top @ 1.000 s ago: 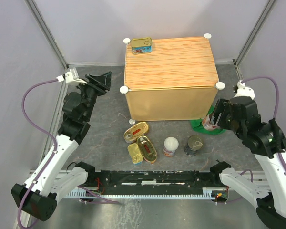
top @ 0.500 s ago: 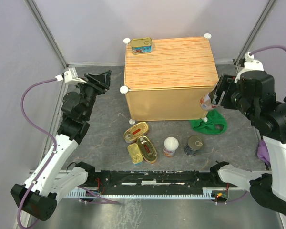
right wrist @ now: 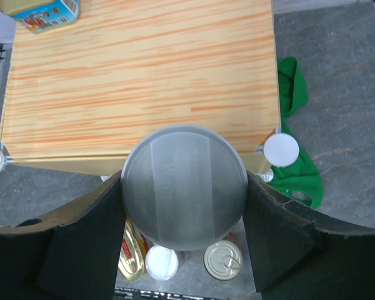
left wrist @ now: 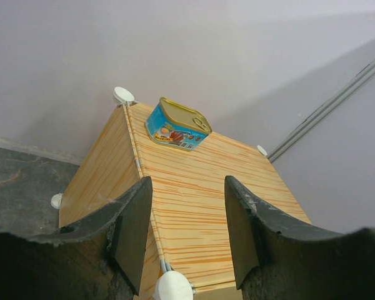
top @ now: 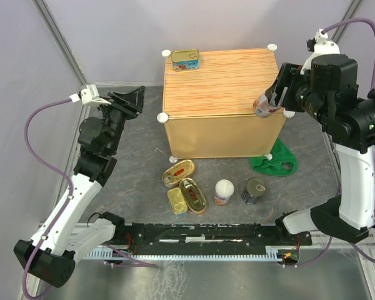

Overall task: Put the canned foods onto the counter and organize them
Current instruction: Place the canned food on the counter.

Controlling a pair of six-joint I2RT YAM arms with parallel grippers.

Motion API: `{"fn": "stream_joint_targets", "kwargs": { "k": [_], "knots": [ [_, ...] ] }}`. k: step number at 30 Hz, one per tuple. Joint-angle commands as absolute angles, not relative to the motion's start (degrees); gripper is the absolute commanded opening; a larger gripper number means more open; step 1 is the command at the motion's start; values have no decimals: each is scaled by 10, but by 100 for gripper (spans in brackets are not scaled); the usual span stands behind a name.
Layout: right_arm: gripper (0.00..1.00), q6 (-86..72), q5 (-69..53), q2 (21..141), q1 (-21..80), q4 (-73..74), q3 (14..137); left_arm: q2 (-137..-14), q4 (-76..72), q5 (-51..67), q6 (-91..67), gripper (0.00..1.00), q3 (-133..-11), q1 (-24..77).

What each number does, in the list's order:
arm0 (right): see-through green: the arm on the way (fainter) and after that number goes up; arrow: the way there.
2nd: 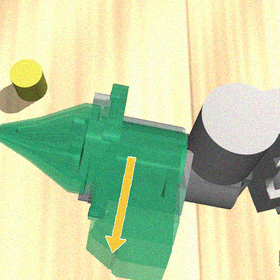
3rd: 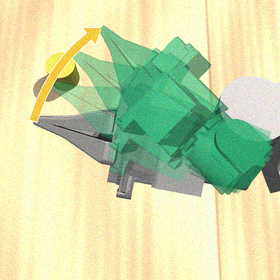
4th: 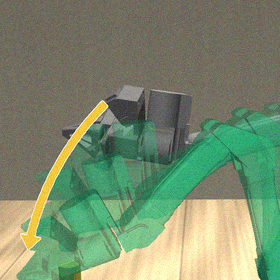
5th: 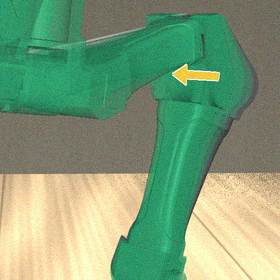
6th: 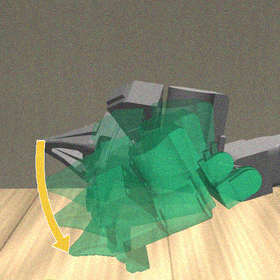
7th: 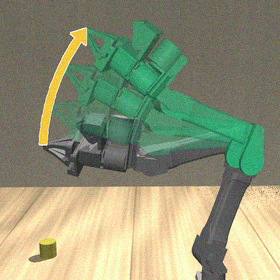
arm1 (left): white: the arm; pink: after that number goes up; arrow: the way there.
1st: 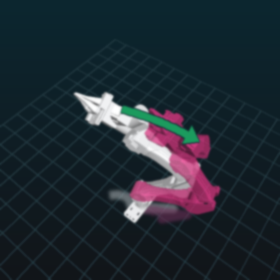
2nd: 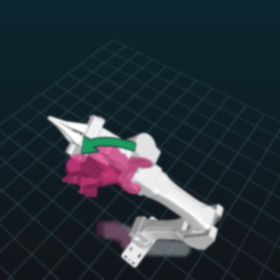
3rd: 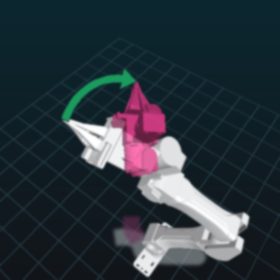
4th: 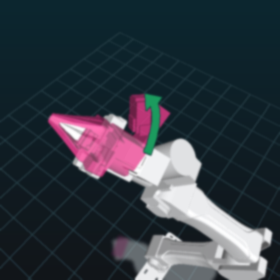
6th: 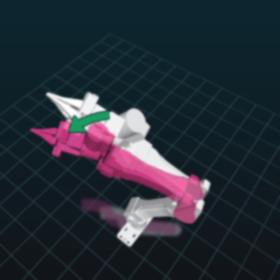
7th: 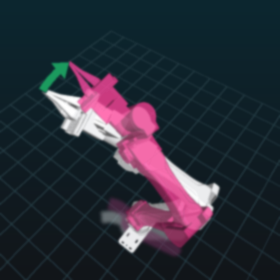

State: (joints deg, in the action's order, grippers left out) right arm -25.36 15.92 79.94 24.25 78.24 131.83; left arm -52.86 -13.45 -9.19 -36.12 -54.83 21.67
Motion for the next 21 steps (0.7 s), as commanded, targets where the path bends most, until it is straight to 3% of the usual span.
{"fn": "stream_joint_targets", "kwargs": {
  "k": [1,21],
  "knots": [
    [1,-240,166,828,242,712,1401,-527,-161,-84,-339,57,-576,219],
    [1,-162,254,968,242,636,1499,-551,-170,-79,-316,57,-583,219]
  ]
}}
